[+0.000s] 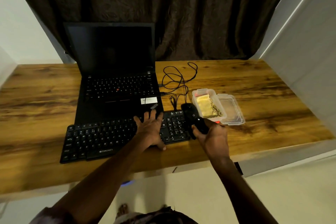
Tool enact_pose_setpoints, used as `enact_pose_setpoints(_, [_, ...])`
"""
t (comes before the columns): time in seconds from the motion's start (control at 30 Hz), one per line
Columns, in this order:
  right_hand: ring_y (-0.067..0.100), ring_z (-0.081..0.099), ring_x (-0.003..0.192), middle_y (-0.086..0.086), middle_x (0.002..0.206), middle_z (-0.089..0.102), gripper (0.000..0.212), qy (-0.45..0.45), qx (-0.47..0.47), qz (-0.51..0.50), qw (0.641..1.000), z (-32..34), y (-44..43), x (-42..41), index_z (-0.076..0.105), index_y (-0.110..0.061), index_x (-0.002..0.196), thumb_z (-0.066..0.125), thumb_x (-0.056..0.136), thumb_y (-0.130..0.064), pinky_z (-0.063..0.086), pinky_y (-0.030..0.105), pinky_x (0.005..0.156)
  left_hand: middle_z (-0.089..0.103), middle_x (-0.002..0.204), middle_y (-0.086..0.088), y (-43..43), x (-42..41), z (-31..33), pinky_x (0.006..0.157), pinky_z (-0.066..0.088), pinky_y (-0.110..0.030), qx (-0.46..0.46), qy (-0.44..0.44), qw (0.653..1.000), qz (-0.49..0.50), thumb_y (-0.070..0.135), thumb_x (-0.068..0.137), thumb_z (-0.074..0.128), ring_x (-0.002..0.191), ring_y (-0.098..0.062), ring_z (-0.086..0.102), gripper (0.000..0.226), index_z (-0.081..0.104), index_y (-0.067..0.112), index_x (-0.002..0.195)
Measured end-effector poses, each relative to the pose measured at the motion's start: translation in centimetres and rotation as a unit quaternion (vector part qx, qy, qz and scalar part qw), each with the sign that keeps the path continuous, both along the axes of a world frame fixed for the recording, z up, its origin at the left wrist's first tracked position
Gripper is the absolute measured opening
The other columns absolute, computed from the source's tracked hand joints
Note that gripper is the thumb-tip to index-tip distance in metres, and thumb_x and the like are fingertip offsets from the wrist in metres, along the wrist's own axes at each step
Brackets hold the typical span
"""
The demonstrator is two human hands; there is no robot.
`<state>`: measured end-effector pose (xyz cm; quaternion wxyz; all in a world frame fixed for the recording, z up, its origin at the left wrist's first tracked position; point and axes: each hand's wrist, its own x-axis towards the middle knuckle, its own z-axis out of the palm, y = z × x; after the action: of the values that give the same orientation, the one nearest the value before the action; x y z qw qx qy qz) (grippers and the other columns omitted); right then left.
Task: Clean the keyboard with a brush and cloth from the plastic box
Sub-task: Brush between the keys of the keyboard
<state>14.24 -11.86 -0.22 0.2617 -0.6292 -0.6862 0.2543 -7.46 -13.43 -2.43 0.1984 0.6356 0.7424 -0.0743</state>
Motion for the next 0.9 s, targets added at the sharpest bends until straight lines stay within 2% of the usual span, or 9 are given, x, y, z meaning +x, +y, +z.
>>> enact_pose_setpoints(0.07, [0.008,0.064,0.095,-0.006,0.102,0.072,0.033,0.008,-0.012,0.025,1.000,0.1,-0.4,-0.9,0.071,-0.020,0.117,0.076,0.087,-0.035,0.039,0.003,0.077,0.006,0.160,-0.007,0.0,0.0,0.0,0.114,0.008,-0.069,0.001,0.003,1.000,-0.002,0.058,0.054,0.088,0.146,-0.032,0.008,0.139,0.003,0.025,0.158])
enact_pose_setpoints(0.13, [0.006,0.064,0.101,-0.006,0.110,0.071,0.038,0.014,-0.020,0.061,0.998,0.1,-0.9,-1.9,0.068,-0.022,0.123,0.075,0.088,-0.035,0.042,0.007,0.082,0.006,0.160,-0.007,0.0,0.0,-0.1,0.114,0.008,-0.068,0.000,0.004,1.000,-0.005,0.059,0.054,0.087,0.146,-0.032,0.008,0.139,0.002,0.024,0.158])
enact_pose_setpoints(0.27, [-0.005,0.063,0.096,-0.011,0.109,0.073,0.035,0.070,-0.022,0.083,0.994,-0.1,-1.1,-2.2,0.071,-0.021,0.118,0.078,0.085,-0.032,0.043,0.000,0.083,0.005,0.161,-0.007,-0.1,-0.1,0.0,0.114,0.008,-0.068,0.001,0.007,1.000,-0.007,0.059,0.055,0.087,0.146,-0.032,0.007,0.138,0.002,0.024,0.158])
enact_pose_setpoints(0.33, [-0.004,0.065,0.092,-0.012,0.105,0.074,0.034,0.066,-0.026,0.065,0.995,-0.2,-0.4,-1.4,0.073,-0.021,0.115,0.079,0.084,-0.033,0.048,0.004,0.084,0.005,0.161,-0.007,0.0,0.0,0.0,0.114,0.008,-0.068,0.001,0.006,1.000,-0.004,0.059,0.055,0.087,0.147,-0.032,0.007,0.138,0.002,0.025,0.158])
enact_pose_setpoints(0.4, [0.000,0.069,0.090,-0.007,0.102,0.077,0.033,0.056,-0.032,0.041,0.997,-0.3,0.4,-0.4,0.074,-0.019,0.113,0.078,0.084,-0.035,0.051,0.006,0.079,0.005,0.161,-0.007,0.0,0.0,0.1,0.114,0.008,-0.069,-0.004,0.006,1.000,-0.002,0.059,0.055,0.087,0.147,-0.032,0.006,0.138,0.002,0.025,0.158])
enact_pose_setpoints(0.5, [0.003,0.070,0.088,-0.006,0.099,0.077,0.032,0.036,-0.016,0.026,0.999,-0.3,0.8,0.3,0.074,-0.020,0.112,0.078,0.085,-0.035,0.045,0.000,0.070,0.004,0.162,-0.006,0.0,0.1,0.1,0.114,0.008,-0.069,-0.006,0.010,1.000,-0.001,0.059,0.055,0.087,0.148,-0.032,0.006,0.138,0.002,0.026,0.158])
enact_pose_setpoints(0.67, [0.008,0.067,0.104,-0.005,0.112,0.074,0.039,0.028,-0.017,0.079,0.996,-0.4,-0.1,-1.4,0.070,-0.024,0.121,0.076,0.086,-0.039,0.055,0.026,0.093,0.005,0.161,-0.008,0.1,0.1,0.0,0.113,0.009,-0.069,-0.008,0.020,1.000,-0.002,0.060,0.055,0.087,0.147,-0.033,0.007,0.139,0.001,0.025,0.158])
enact_pose_setpoints(0.73, [0.010,0.064,0.110,-0.002,0.119,0.072,0.042,0.033,-0.025,0.104,0.994,-0.4,-0.6,-2.3,0.067,-0.024,0.125,0.075,0.086,-0.039,0.053,0.030,0.099,0.005,0.160,-0.008,0.1,0.1,-0.1,0.113,0.009,-0.068,-0.005,0.021,1.000,-0.005,0.060,0.055,0.086,0.147,-0.033,0.007,0.138,0.001,0.025,0.158])
enact_pose_setpoints(0.9, [0.026,0.058,0.117,0.008,0.125,0.063,0.043,-0.060,-0.006,0.153,0.986,-0.3,0.1,-2.3,0.050,-0.024,0.136,0.064,0.096,-0.031,0.053,0.038,0.095,0.004,0.161,-0.008,0.0,0.0,-0.2,0.112,0.008,-0.069,0.000,0.018,1.000,-0.006,0.060,0.055,0.086,0.147,-0.033,0.007,0.139,0.001,0.024,0.158])
